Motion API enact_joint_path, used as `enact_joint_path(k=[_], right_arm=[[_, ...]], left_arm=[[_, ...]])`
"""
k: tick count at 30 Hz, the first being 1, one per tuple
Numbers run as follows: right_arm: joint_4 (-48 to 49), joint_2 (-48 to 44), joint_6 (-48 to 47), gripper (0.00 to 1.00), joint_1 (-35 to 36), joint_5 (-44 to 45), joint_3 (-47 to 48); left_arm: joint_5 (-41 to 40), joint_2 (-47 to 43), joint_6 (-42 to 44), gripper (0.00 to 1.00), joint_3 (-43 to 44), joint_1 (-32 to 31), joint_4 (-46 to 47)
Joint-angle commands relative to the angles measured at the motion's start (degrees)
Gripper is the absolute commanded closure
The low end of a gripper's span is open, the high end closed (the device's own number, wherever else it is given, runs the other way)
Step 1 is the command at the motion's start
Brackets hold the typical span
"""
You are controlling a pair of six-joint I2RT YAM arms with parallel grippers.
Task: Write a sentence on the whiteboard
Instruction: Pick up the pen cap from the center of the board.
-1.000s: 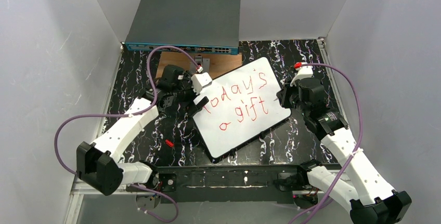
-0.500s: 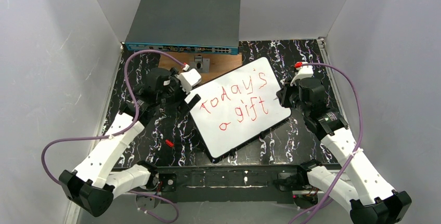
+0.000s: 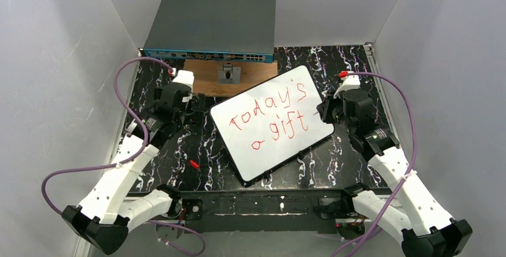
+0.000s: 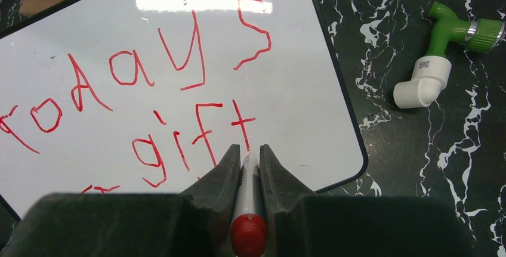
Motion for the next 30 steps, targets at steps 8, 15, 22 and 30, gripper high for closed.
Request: enact_joint_path(k=[8,15,22,30], right_arm=[[3.05,-0.75,3.47,0.99,-0.17,-0.16,0.53],[1.19,-2.57,4.18,0.99,-0.12,-0.36,-0.51],[-0.85,-4.41,5.27,0.99,-0.11,-0.94,-0.61],[-7.52,-6.83,5.15,0.99,-0.12,-2.13,4.64]], left_arm=[[-6.24,0.29,-40.71,0.16,2.56,2.26,-31.40],[5.35,-3.71,-46.37,0.24,-5.19,11.63,-30.76],[10.95,-6.75,-49.44,0.26,-10.80,12.72,-27.07],[9.67,-16.33,-56.50,0.27,-15.63,12.75,-31.24]])
